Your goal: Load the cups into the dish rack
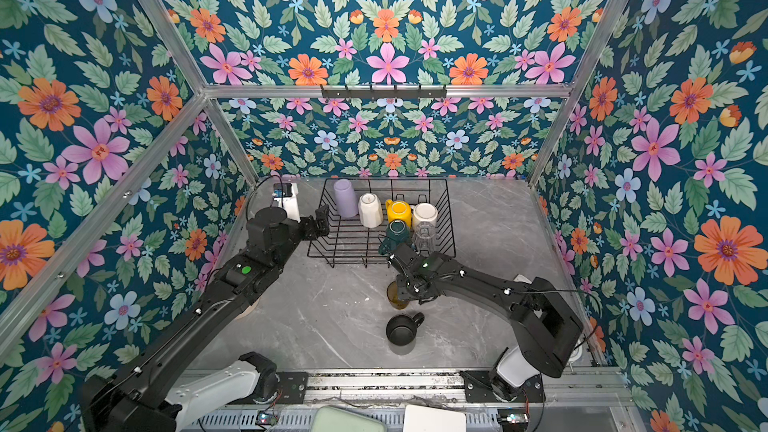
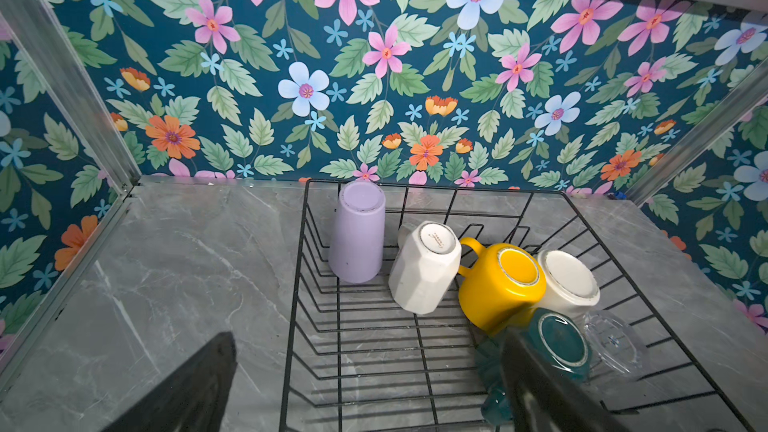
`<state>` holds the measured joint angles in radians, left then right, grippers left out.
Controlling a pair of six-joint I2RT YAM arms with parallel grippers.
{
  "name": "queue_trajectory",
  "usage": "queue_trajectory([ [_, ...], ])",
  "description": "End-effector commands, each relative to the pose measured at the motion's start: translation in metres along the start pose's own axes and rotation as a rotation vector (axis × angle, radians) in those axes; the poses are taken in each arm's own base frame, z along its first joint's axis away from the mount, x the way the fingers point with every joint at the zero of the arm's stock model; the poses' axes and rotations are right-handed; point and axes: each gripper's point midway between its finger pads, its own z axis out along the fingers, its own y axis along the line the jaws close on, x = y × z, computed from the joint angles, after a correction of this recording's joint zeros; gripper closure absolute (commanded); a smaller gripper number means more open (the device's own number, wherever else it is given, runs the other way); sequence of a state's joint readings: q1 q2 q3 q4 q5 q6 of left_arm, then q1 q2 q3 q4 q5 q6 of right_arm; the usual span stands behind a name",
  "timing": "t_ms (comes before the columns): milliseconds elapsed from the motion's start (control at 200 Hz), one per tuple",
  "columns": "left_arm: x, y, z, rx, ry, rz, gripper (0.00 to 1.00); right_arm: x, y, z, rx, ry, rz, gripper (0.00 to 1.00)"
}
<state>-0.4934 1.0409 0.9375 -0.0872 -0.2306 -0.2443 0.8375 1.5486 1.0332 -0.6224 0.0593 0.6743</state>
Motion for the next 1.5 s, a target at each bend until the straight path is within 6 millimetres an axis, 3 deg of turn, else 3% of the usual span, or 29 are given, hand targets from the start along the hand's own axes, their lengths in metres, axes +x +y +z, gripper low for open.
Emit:
queue_trajectory([
  [0,-0.002,0.008,-0.006,-0.027,-0.022,-0.021,0.00,-0.004,0.003,0.006,0.005,-0.006,-0.014,0.72],
  [290,0.002,0.018,-0.013,-0.059,-0.019,-0.030,0.00,-0.003,0.007,0.011,0.012,0.012,-0.037,0.89],
  [450,0.006,0.016,-0.009,-0.042,-0.011,-0.048,0.00,-0.004,0.010,0.008,0.000,0.004,-0.043,1.00],
  [525,0.005,0.015,-0.008,-0.036,-0.018,-0.060,0.00,-0.005,0.012,0.002,-0.009,0.000,-0.050,1.00],
  [715,0.001,0.009,-0.008,0.017,-0.048,-0.089,0.00,-0.013,0.017,-0.026,-0.062,-0.062,-0.043,1.00],
  [970,-0.009,-0.010,-0.016,0.161,-0.102,-0.135,0.00,-0.023,0.027,-0.088,-0.231,-0.212,-0.013,1.00],
  [1120,-0.019,-0.035,-0.031,0.338,-0.165,-0.138,0.00,-0.026,0.023,-0.124,-0.351,-0.297,0.043,1.00],
  [1275,-0.024,-0.072,-0.053,0.593,-0.200,-0.121,0.00,-0.033,0.013,-0.157,-0.601,-0.381,0.178,1.00],
  [1495,-0.029,-0.127,-0.099,1.022,-0.186,-0.075,0.00,-0.049,-0.009,-0.186,-0.872,-0.465,0.355,1.00],
])
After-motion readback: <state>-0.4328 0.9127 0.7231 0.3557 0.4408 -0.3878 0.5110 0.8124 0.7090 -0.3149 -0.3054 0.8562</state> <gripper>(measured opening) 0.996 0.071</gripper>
